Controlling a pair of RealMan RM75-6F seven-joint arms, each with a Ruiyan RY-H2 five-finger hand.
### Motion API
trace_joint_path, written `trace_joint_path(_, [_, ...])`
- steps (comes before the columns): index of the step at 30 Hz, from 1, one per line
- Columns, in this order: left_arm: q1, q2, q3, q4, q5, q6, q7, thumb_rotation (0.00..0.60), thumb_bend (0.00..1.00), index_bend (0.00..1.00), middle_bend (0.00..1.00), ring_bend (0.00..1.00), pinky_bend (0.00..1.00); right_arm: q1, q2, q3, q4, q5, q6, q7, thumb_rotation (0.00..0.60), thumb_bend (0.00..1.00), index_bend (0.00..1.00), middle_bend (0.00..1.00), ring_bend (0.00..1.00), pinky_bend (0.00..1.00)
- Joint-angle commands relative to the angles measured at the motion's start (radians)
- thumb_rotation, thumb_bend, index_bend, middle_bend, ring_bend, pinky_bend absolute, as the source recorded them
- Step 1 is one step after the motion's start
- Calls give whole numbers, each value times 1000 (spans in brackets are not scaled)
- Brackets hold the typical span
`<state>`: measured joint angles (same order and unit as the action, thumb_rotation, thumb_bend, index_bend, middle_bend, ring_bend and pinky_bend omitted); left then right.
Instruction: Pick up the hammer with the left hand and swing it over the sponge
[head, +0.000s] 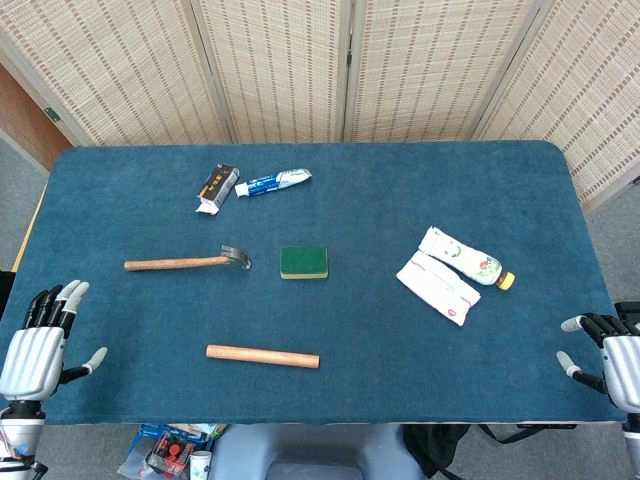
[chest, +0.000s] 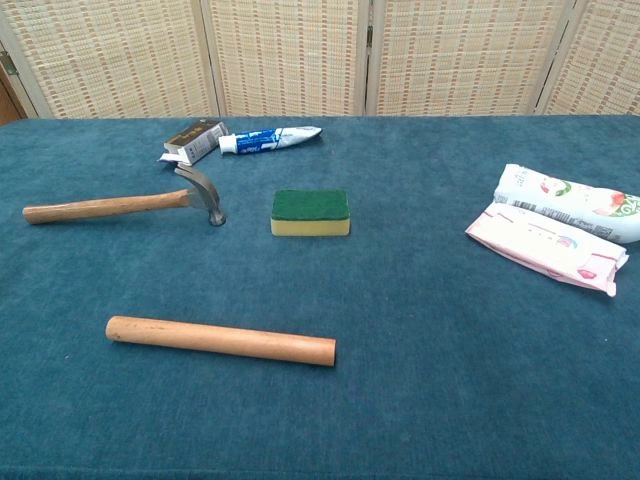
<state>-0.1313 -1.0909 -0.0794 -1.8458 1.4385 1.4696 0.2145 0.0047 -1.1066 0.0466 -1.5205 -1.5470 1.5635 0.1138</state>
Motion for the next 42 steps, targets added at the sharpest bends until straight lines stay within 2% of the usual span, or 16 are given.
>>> trace_joint_path(1, [1, 1, 0, 0, 0, 1, 1, 600, 210, 53, 0, 10, 0, 0, 0, 0, 0, 0, 0, 0, 600, 219, 422, 402, 339, 375])
trace_joint_path(10, [-1, -2, 0, 4, -6, 0, 1, 600, 210, 53, 0, 10, 0, -1, 1, 1, 0, -2, 5, 2, 600, 219, 422, 402, 339, 375])
trace_joint_path(17, [-43, 1, -34, 29, -26, -45, -24, 600, 210, 53, 0, 10, 0, -2, 5, 2, -2, -5, 9, -1, 600, 219, 422, 402, 339, 375])
trace_joint_path(24, [-149, 20, -100, 56, -79, -168, -36, 600, 209, 55, 16, 12, 0, -2, 9, 3, -6, -9, 12, -3, 600, 219, 422, 402, 339, 375])
trace_joint_path(32, [-303, -13, -173, 120, -171, -340, -22, 600, 210, 190, 181, 69, 0, 0, 8, 2, -11, -12, 9, -8, 600, 219, 422, 402, 339, 375])
trace_joint_path(35, [-363, -19, -191, 135, -224, -423, -15, 600, 209, 220, 225, 97, 0, 0, 9, 2, -13, -10, 10, -11, 600, 219, 422, 402, 339, 375])
trace_joint_path(42, [-483, -80, -211, 225, -356, -548, 49, 600, 209, 217, 226, 98, 0, 1, 11, 2, -15, -6, 4, -11, 600, 219, 421, 402, 339, 375])
